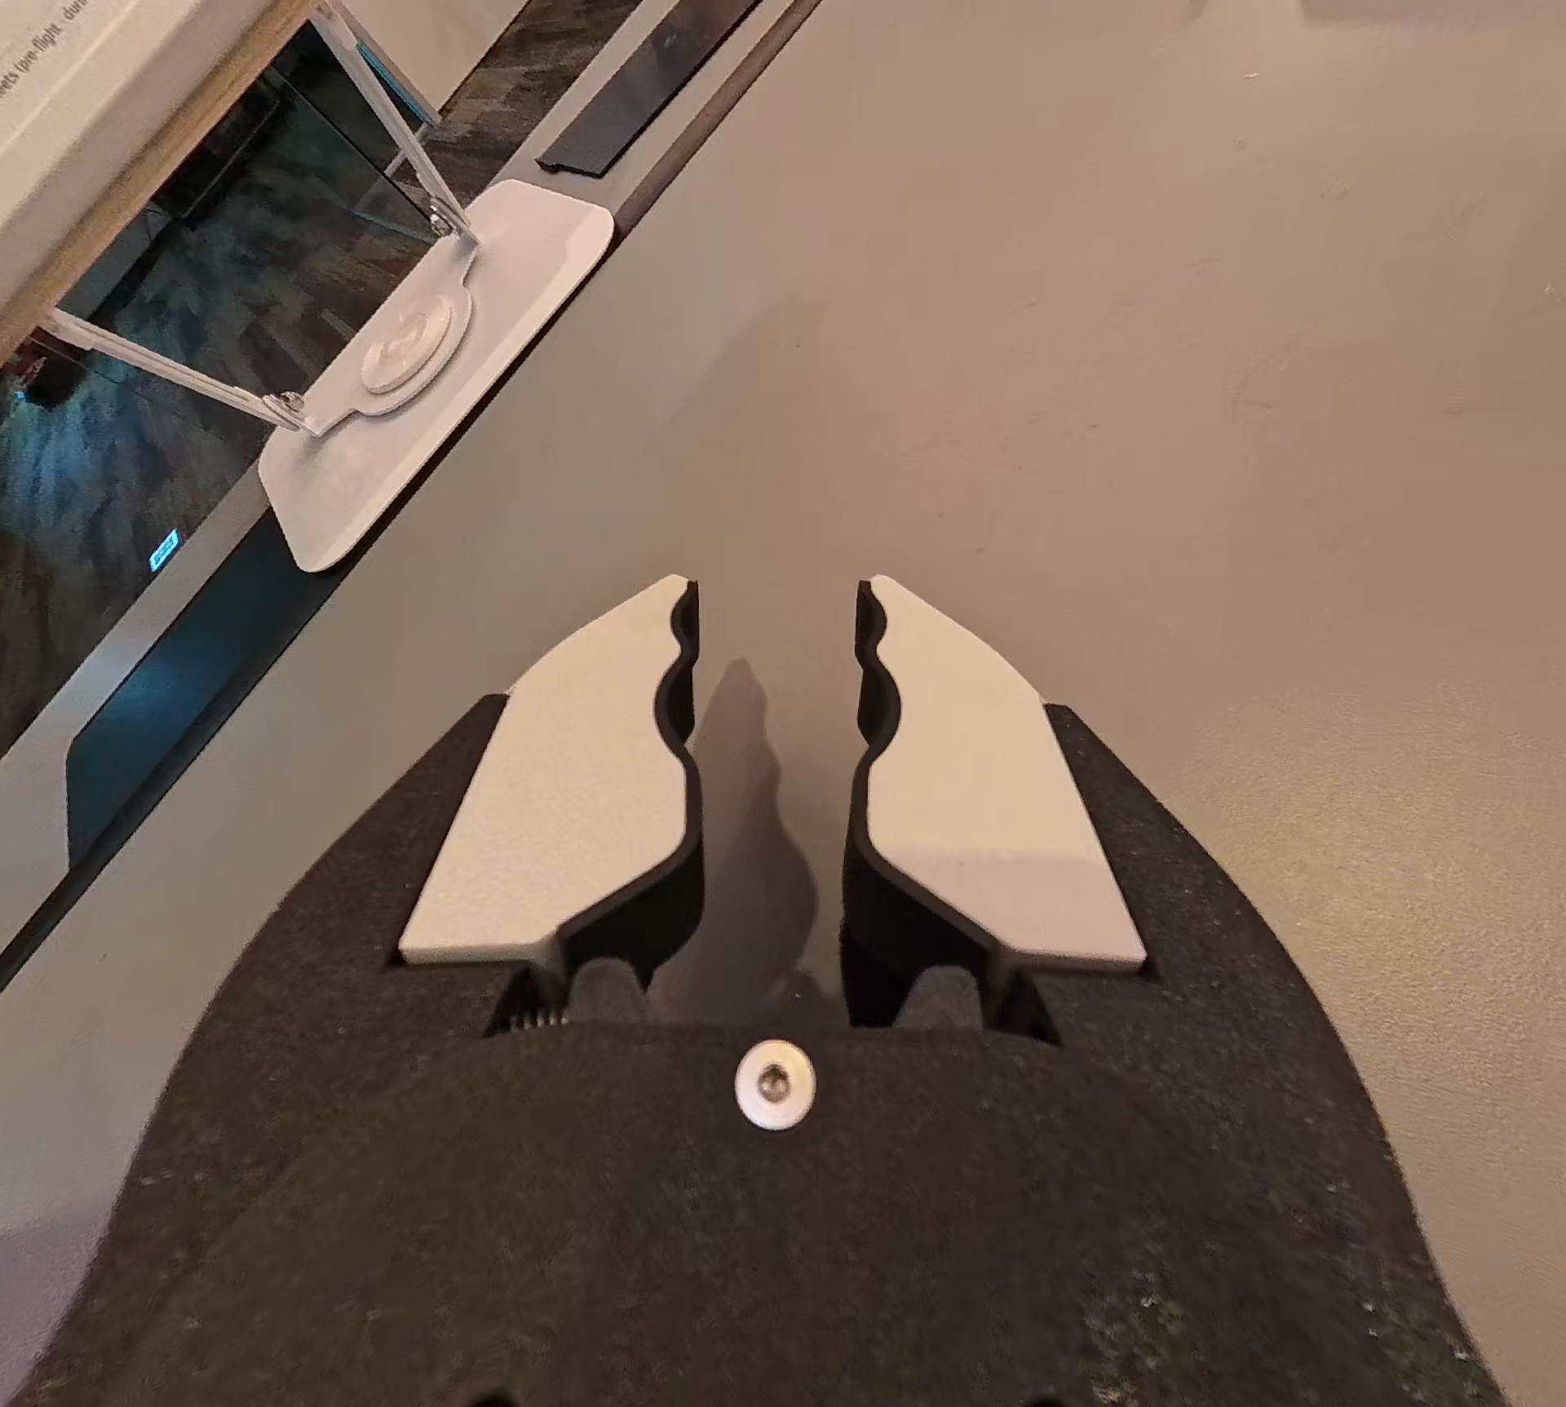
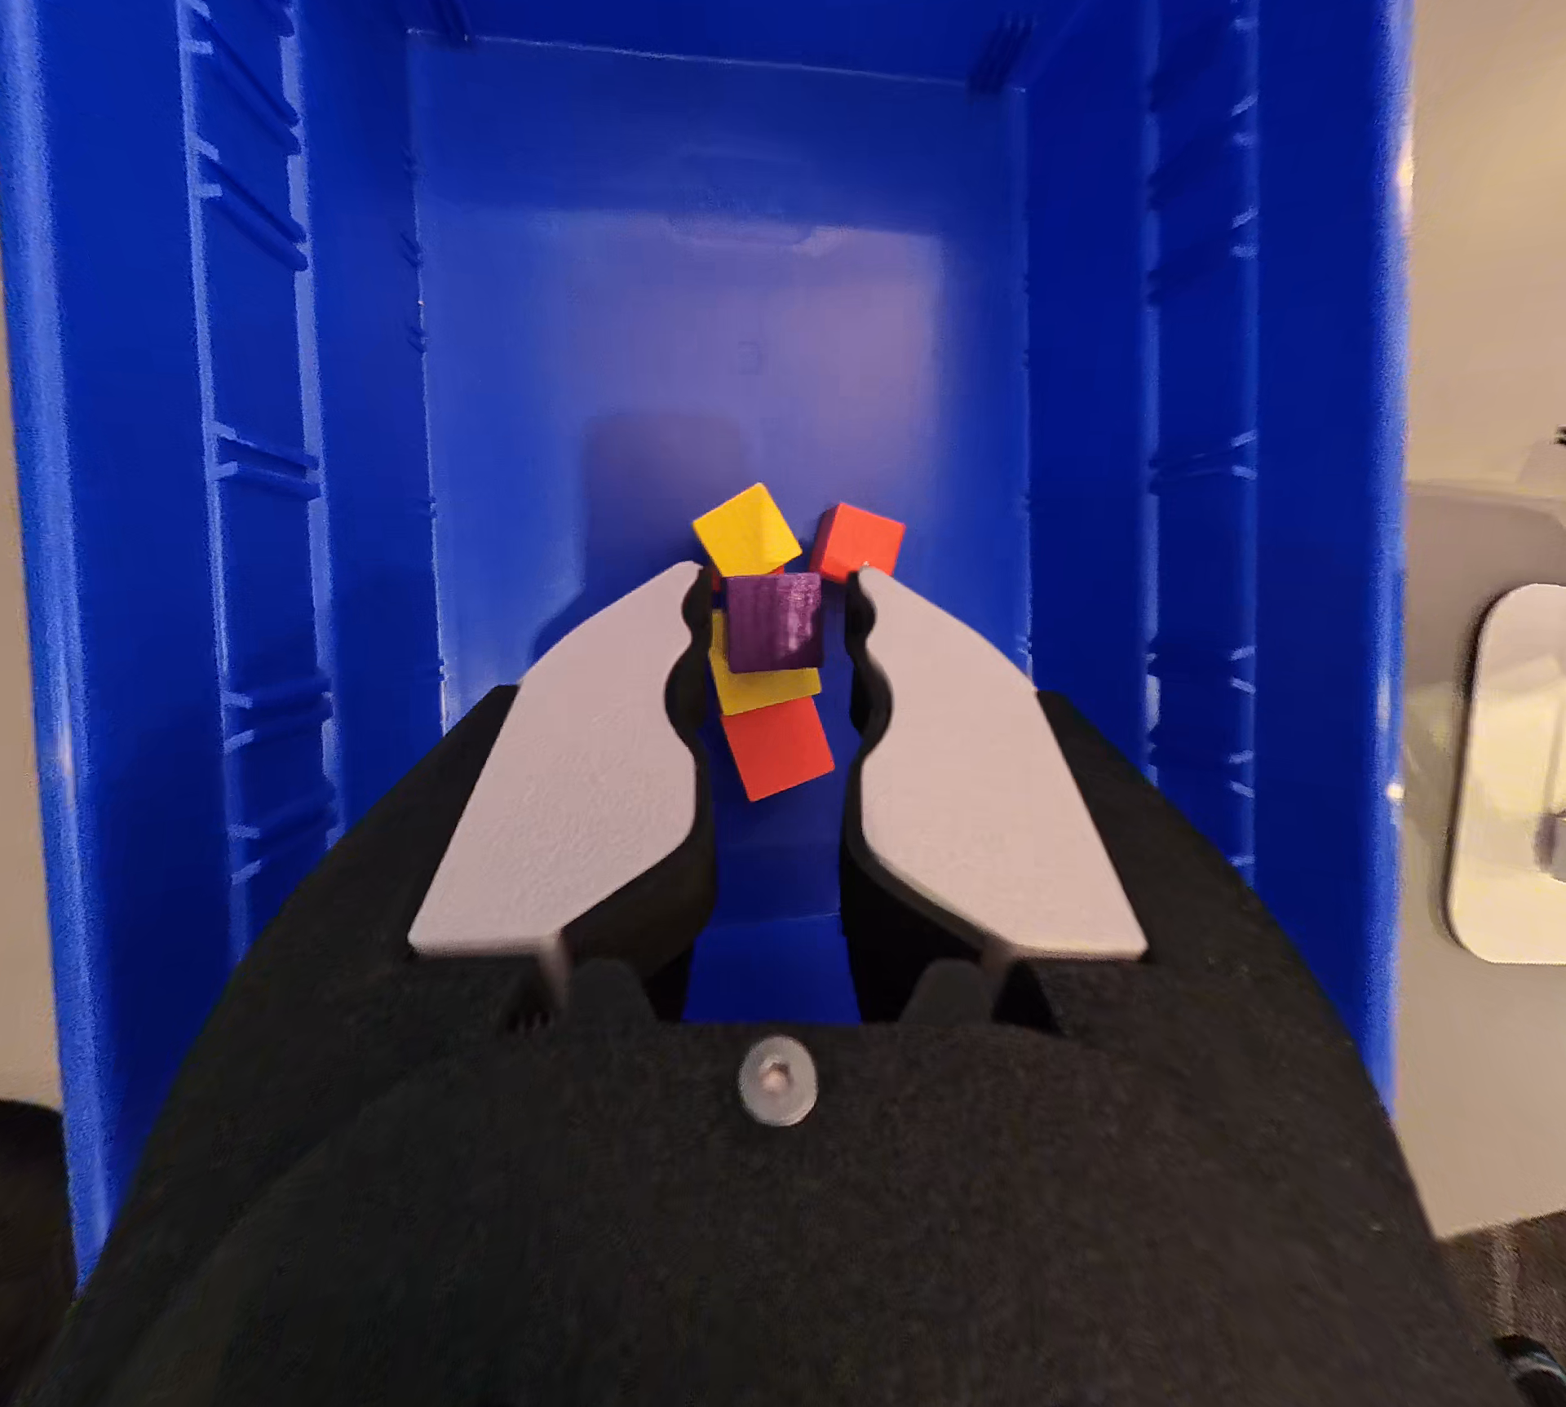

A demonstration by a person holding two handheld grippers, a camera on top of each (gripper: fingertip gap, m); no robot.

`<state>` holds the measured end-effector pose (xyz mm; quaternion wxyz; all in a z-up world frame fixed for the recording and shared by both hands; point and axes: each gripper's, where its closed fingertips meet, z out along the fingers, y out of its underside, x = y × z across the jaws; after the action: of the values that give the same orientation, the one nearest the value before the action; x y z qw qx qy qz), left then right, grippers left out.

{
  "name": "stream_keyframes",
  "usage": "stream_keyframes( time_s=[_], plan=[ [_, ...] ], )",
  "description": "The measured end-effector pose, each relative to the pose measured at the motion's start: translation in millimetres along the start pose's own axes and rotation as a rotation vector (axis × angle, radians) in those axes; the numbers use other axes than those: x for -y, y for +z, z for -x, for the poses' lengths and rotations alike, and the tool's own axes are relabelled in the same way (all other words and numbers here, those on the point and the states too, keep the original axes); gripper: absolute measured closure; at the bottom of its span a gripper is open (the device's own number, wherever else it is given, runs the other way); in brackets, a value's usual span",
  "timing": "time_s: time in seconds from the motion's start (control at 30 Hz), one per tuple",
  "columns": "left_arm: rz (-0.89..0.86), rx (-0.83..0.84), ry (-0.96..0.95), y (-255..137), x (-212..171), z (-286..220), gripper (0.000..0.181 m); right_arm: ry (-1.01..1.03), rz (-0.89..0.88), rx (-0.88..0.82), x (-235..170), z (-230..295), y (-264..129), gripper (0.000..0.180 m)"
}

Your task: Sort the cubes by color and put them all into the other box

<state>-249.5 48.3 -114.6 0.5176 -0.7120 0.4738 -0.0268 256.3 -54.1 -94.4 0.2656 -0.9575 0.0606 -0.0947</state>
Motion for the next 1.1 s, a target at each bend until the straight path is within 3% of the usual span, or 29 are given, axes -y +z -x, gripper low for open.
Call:
stream_keyframes(
  time_s=[0.2, 0.37, 0.63, 0.77, 0.87, 1.1],
  plan=[
    [0.001, 0.007, -0.002, 1, 0, 2, 0.146, -0.059, -0.14, -0.112, 38, 1, -39, 0.149],
    [0.0, 0.014, 0.001, 1, 1, 4, 0.147, -0.196, -0.329, -0.187, 91, 39, -90, 0.142],
    [-0.011, 0.04, -0.003, -2, 4, 11, 0.148, -0.431, -0.603, -0.161, 158, 175, -154, 0.14],
    [-0.021, 0.059, -0.022, -4, 5, 17, 0.149, -0.452, -0.708, 0.037, 166, 261, -169, 0.141],
    [-0.028, 0.081, -0.034, -6, 7, 23, 0.15, -0.458, -0.762, 0.184, 165, 320, -173, 0.141],
    [-0.06, 0.195, -0.198, -31, 16, 70, 0.152, -0.535, -0.785, 0.255, 148, 412, -149, 0.14]
  ],
)
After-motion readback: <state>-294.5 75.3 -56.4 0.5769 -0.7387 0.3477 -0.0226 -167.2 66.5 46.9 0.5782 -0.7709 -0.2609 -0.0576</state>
